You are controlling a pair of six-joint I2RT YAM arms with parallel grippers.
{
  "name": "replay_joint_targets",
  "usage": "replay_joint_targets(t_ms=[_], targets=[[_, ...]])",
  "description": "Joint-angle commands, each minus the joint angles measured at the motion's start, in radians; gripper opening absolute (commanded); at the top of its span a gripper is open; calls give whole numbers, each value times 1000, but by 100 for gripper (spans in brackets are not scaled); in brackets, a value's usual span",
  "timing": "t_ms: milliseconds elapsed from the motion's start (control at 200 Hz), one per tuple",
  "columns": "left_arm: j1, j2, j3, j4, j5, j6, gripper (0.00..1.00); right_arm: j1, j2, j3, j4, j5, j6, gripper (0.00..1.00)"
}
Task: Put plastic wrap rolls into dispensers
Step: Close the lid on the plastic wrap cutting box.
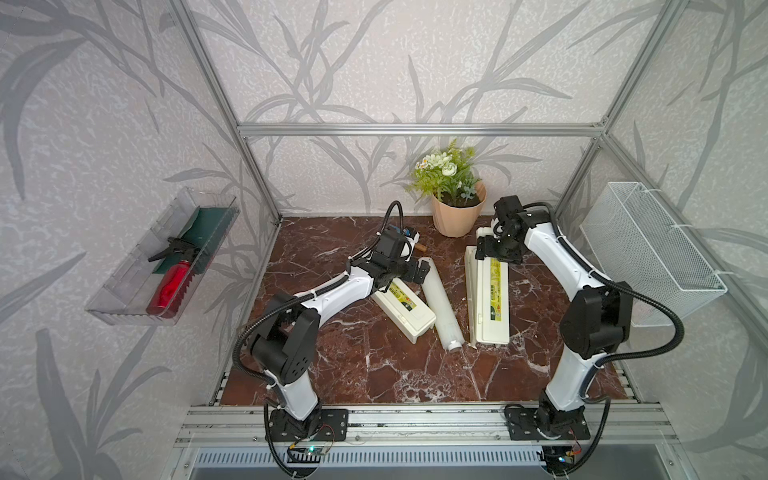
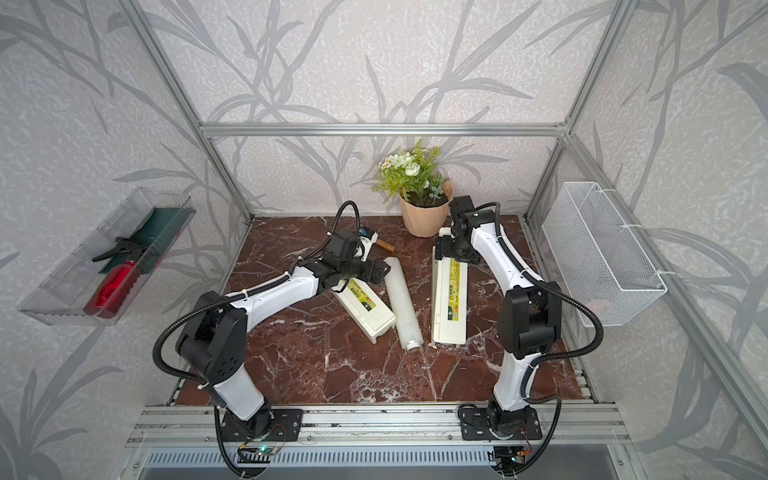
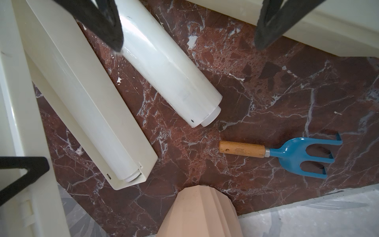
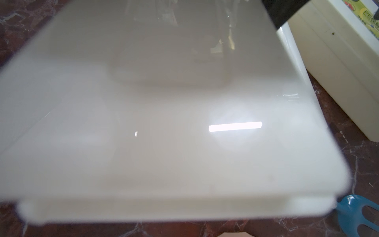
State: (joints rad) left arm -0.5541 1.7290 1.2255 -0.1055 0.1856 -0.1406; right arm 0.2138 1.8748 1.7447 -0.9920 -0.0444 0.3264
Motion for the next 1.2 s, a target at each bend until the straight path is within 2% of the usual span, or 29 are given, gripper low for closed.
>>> replay_joint_targets(t_ms=[0,135,255,570,935,1045,1195], targets=[[2,-27,-8,-18,6,20,99,11,41,62,37,15,20,70],[2,-26,-4,-20,44,33,99,24,100,128,6,19,14,70],[0,-20,-4,-20,123,52,99,28,126,163,-6,-2,20,70],[-2,-11,3,-40,135,71,99,28,198,346,-165,-54,31,68],[-1,-1,3,-52,155,75,99,24,412,680,-408,-62,8,68],[-1,-2,0,-59,160,79,99,24,409,695,-422,-78,7,65],[-1,0,0,-59,158,76,99,22,370,676,-431,-63,4,66]])
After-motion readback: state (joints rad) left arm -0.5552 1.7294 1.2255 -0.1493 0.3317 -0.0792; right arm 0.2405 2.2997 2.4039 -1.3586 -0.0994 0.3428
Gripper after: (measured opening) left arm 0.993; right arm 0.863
